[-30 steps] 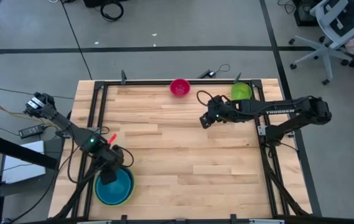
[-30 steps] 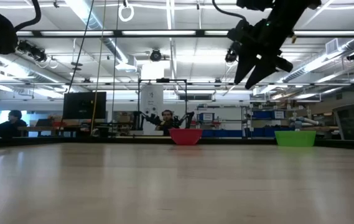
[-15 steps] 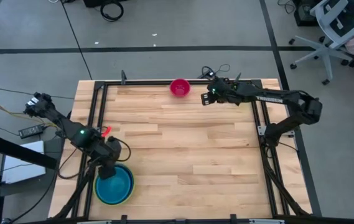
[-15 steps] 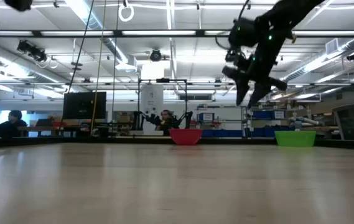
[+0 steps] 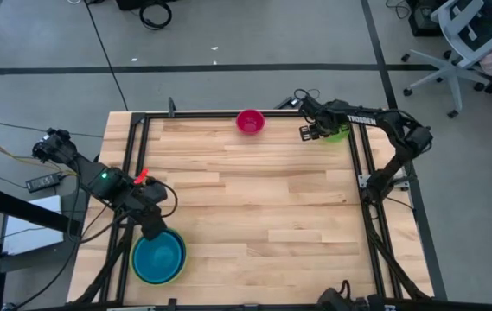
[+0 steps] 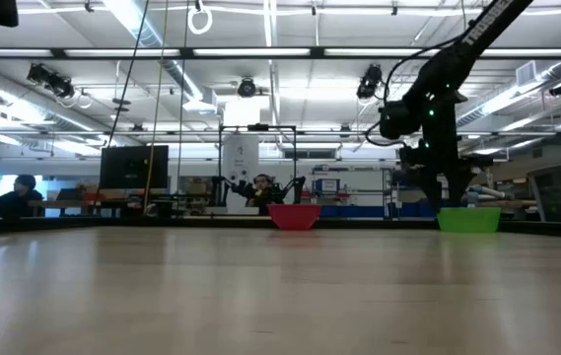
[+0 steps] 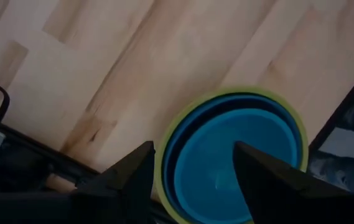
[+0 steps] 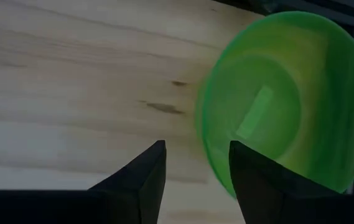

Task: Nest bowls inside each other
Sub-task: Stack the green bowl on top of the blue bowl

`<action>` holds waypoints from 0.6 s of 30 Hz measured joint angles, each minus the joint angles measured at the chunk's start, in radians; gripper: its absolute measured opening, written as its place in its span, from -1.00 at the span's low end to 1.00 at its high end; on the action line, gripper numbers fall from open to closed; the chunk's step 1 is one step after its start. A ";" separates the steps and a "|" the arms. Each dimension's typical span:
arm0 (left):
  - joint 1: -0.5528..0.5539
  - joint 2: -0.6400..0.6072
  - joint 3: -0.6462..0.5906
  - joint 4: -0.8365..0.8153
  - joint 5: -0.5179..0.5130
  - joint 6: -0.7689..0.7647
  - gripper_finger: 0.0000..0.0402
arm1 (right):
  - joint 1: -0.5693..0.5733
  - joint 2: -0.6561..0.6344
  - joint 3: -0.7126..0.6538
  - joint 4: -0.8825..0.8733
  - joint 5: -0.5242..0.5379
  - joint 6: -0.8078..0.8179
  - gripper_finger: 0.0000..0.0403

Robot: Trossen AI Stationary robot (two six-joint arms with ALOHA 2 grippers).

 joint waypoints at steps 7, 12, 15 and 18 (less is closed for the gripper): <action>0.000 0.000 0.000 -0.011 -0.017 0.022 0.09 | -0.024 0.061 0.000 0.010 0.026 -0.074 -0.35; 0.027 0.000 0.000 -0.026 -0.047 0.064 0.09 | 0.003 0.059 0.000 0.022 -0.022 -0.148 -0.87; 0.066 0.000 0.000 -0.058 -0.110 0.079 0.09 | 0.059 0.025 0.000 0.061 -0.045 -0.204 -0.91; 0.129 0.000 0.000 -0.061 -0.163 0.134 0.09 | 0.133 -0.025 0.001 0.066 -0.083 -0.218 -0.89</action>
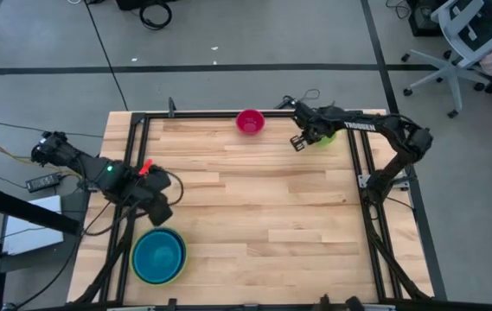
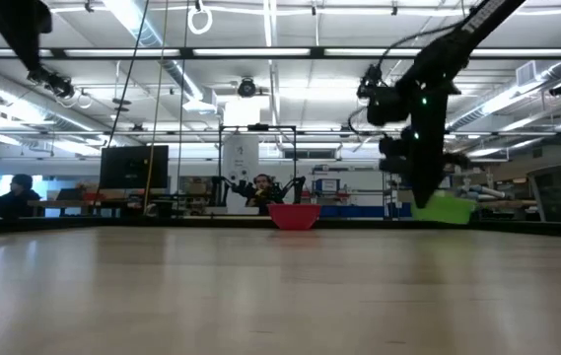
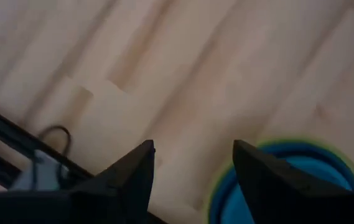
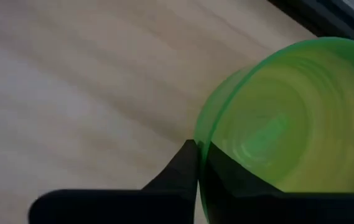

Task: Nest bowls inside each other
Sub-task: Stack the green bowl on top of the blue bowl

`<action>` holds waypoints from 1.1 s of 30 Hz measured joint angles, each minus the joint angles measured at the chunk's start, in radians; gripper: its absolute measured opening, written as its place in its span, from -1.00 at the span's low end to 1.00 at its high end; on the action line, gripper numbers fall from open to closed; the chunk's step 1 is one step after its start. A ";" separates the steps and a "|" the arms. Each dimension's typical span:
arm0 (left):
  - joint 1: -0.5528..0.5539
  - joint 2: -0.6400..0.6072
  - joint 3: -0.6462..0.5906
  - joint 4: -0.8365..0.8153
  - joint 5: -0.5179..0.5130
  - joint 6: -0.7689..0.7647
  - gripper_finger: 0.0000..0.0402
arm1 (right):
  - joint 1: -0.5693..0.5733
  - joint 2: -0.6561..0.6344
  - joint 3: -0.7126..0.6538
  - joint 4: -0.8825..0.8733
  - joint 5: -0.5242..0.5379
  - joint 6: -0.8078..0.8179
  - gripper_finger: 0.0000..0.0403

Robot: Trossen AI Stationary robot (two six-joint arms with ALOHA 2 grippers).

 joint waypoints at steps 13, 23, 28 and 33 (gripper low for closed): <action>0.467 0.000 0.000 0.289 -0.103 0.359 0.09 | 0.541 -0.125 0.000 0.242 -0.022 -0.236 -0.96; 0.641 0.123 0.000 0.768 0.047 0.516 0.09 | 0.784 0.002 0.044 0.361 0.194 -0.389 -0.96; 0.641 0.199 0.000 0.818 0.130 0.517 0.09 | 0.818 0.122 0.186 0.371 0.194 -0.506 -0.96; 0.641 0.206 -0.002 0.824 0.170 0.508 0.09 | 0.823 0.236 0.334 0.354 0.197 -0.542 -0.96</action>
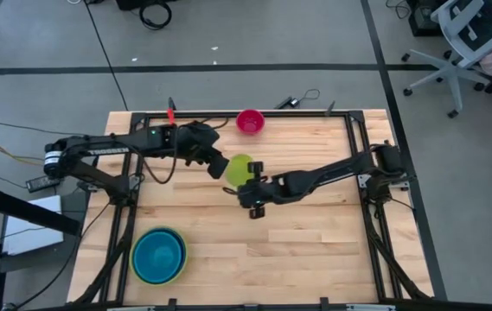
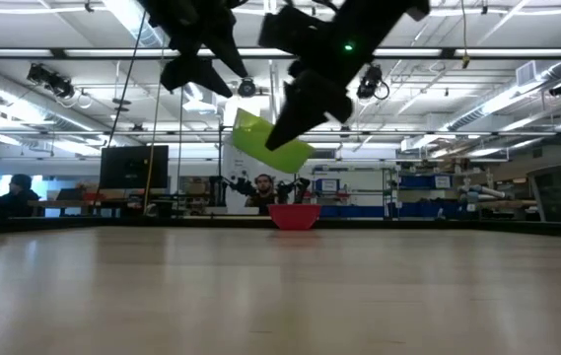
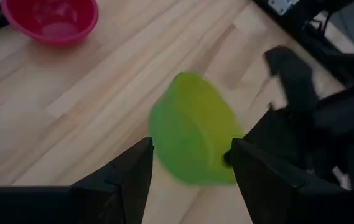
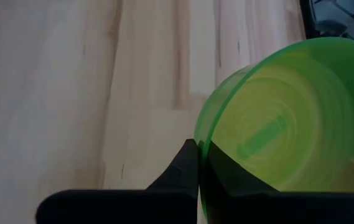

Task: Nest bowls inside each other
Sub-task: Stack the green bowl on top of the blue bowl

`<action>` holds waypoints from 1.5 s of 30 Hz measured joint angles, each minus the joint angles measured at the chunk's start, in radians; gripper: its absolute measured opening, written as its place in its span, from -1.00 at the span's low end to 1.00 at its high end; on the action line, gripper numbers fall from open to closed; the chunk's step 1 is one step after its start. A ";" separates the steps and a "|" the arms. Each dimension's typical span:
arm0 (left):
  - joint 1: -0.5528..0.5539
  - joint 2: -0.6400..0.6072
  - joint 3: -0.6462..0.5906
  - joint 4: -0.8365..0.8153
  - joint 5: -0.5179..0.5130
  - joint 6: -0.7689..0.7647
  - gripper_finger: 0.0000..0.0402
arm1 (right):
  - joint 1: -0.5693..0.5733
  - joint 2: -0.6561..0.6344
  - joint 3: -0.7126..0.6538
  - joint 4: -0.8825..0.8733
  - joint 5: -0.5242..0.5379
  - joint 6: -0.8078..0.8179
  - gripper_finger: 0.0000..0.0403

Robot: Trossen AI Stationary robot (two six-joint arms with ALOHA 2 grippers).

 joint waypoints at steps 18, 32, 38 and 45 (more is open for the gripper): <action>-0.001 0.018 0.002 -0.139 -0.089 0.017 -0.02 | 0.030 0.086 0.172 -0.011 0.082 -0.123 -0.95; 0.000 0.019 0.002 -0.261 -0.154 0.058 -0.98 | 0.080 0.027 0.173 0.067 0.130 -0.041 -0.47; 0.016 0.013 0.001 -0.378 -0.120 0.086 -0.99 | 0.057 -0.076 0.173 0.163 0.147 0.048 -0.33; -0.205 -0.097 0.000 -0.469 0.102 0.302 -1.00 | -0.076 -0.234 0.173 0.036 0.178 0.516 -0.32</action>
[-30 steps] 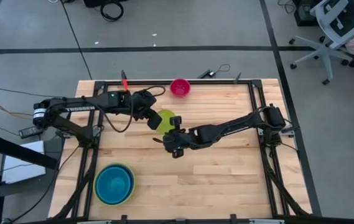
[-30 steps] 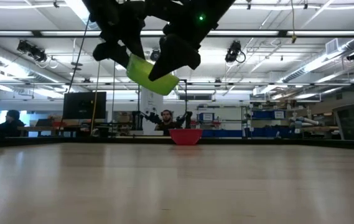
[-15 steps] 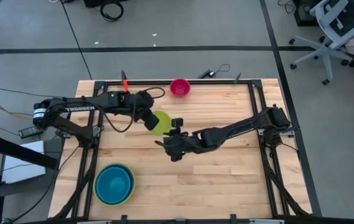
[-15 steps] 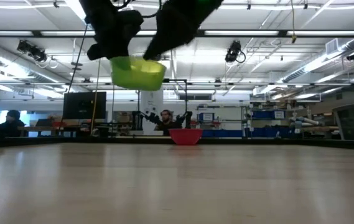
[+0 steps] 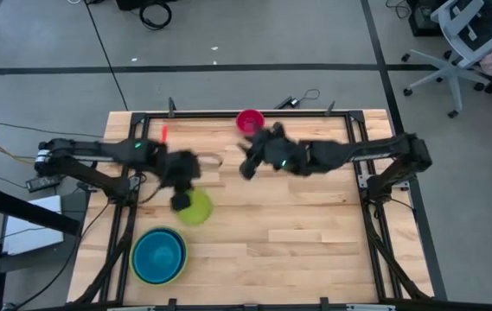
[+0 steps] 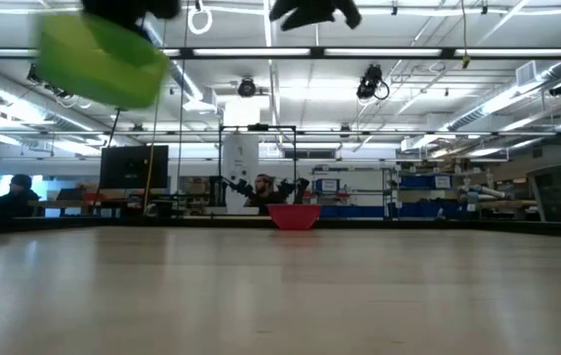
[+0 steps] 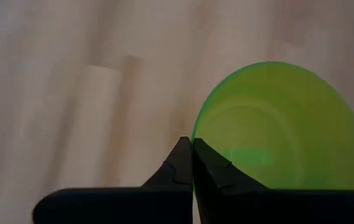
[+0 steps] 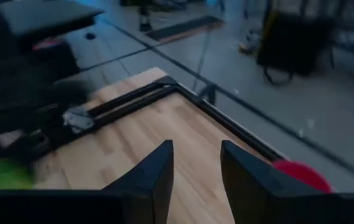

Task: Nest bowls inside each other
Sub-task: Stack the green bowl on top of the blue bowl

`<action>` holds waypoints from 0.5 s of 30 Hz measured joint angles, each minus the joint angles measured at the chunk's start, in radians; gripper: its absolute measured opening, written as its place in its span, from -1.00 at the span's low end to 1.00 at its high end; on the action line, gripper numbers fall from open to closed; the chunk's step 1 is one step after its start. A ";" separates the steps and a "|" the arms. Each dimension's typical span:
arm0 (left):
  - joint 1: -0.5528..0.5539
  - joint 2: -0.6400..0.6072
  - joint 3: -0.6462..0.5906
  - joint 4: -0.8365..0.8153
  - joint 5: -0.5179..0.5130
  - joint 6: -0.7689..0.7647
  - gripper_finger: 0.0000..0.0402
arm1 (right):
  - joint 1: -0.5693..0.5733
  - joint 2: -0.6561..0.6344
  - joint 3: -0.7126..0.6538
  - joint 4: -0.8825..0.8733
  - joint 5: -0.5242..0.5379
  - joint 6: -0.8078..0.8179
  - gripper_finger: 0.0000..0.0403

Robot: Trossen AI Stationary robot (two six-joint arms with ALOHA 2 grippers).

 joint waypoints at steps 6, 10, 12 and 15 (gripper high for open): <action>-0.315 -0.149 -0.092 -0.023 0.011 -0.219 -1.00 | -0.087 -0.068 0.000 -0.181 -0.014 0.130 -0.32; -0.534 -0.211 -0.240 0.044 -0.031 -0.435 -1.00 | -0.121 -0.061 0.000 -0.208 -0.025 0.134 -0.32; -0.610 -0.227 -0.304 0.106 -0.068 -0.531 -1.00 | -0.135 -0.051 0.000 -0.211 -0.044 0.155 -0.32; -0.691 -0.225 -0.378 0.156 -0.108 -0.656 -1.00 | -0.156 -0.024 0.000 -0.215 -0.056 0.194 -0.32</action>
